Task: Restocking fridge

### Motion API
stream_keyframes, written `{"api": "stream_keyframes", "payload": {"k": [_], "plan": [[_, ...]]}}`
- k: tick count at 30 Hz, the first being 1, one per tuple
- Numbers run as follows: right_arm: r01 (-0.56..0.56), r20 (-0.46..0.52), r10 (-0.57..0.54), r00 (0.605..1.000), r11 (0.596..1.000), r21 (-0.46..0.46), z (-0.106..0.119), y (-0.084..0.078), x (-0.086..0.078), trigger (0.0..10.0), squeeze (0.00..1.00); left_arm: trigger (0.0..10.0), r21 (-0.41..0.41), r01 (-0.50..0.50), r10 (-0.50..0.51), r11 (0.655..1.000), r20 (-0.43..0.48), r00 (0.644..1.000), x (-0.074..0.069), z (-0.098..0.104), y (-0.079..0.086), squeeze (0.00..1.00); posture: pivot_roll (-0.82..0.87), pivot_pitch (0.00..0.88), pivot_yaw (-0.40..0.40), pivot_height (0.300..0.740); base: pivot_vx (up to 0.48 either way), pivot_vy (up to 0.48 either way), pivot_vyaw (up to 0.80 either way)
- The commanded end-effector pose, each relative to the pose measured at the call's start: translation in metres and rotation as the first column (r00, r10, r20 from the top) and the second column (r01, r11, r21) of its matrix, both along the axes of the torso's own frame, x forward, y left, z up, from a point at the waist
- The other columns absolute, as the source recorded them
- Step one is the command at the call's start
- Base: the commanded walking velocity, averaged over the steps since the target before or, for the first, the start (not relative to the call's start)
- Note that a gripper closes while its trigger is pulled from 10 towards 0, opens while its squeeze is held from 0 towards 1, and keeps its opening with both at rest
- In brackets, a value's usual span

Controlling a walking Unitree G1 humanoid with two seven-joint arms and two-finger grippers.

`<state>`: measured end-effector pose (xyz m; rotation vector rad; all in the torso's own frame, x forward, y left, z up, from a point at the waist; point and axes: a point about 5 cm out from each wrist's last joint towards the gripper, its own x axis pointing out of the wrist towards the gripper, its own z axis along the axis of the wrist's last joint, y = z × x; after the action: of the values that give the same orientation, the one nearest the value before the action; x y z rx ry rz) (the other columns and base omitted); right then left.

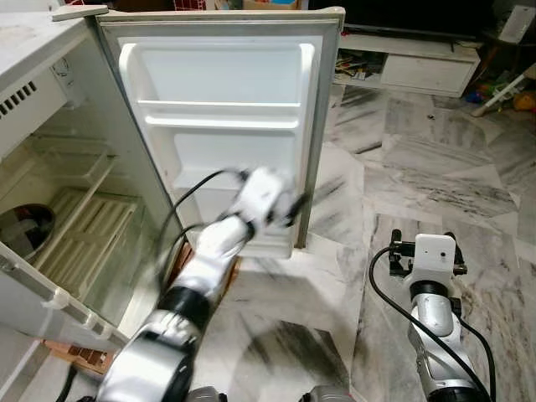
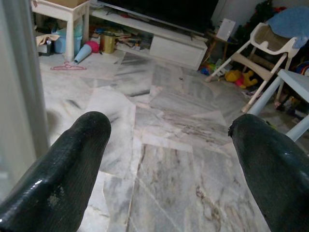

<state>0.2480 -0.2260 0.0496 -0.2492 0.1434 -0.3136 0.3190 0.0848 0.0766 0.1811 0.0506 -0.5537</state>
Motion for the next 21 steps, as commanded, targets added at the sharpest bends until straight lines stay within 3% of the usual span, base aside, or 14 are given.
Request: {"api": "stream_keyframes", "payload": {"k": [1,7,11,14,21], "plan": [[-0.009,0.009,0.009,1.000,1.000,0.009,0.000,0.003,0.003,10.0,0.00,10.0,-0.016,-0.064,0.064,0.998,0.027,0.998,-0.008,-0.001,0.019,0.00,-0.05,0.000,0.029,0.740,0.000,0.000,0.00],[-0.020,0.011,0.020,1.000,1.000,0.017,0.002,0.005,0.008,10.0,0.00,10.0,-0.001,-0.225,0.225,0.974,-0.004,0.974,-0.035,-0.019,0.053,0.00,-0.02,0.000,0.020,0.740,0.000,0.000,-0.21],[-0.049,0.029,0.048,0.998,0.999,0.018,0.008,0.009,0.012,10.0,0.00,10.0,-0.016,-0.303,0.303,0.953,0.019,0.953,-0.046,-0.009,0.068,0.00,0.01,0.000,0.010,0.740,0.000,0.000,-0.80],[-0.065,0.034,0.064,0.997,0.998,0.028,0.010,0.011,0.013,10.0,0.00,10.0,-0.025,-0.316,0.317,0.948,0.026,0.948,-0.052,-0.004,0.072,0.00,0.01,0.000,0.003,0.740,0.000,0.000,-0.62],[-0.074,0.018,0.073,0.997,0.997,0.036,0.008,0.009,0.012,10.0,0.00,10.0,-0.028,-0.322,0.321,0.946,-0.020,0.947,-0.058,-0.010,0.069,0.00,-0.02,0.000,0.000,0.740,0.000,0.000,0.00]]}}
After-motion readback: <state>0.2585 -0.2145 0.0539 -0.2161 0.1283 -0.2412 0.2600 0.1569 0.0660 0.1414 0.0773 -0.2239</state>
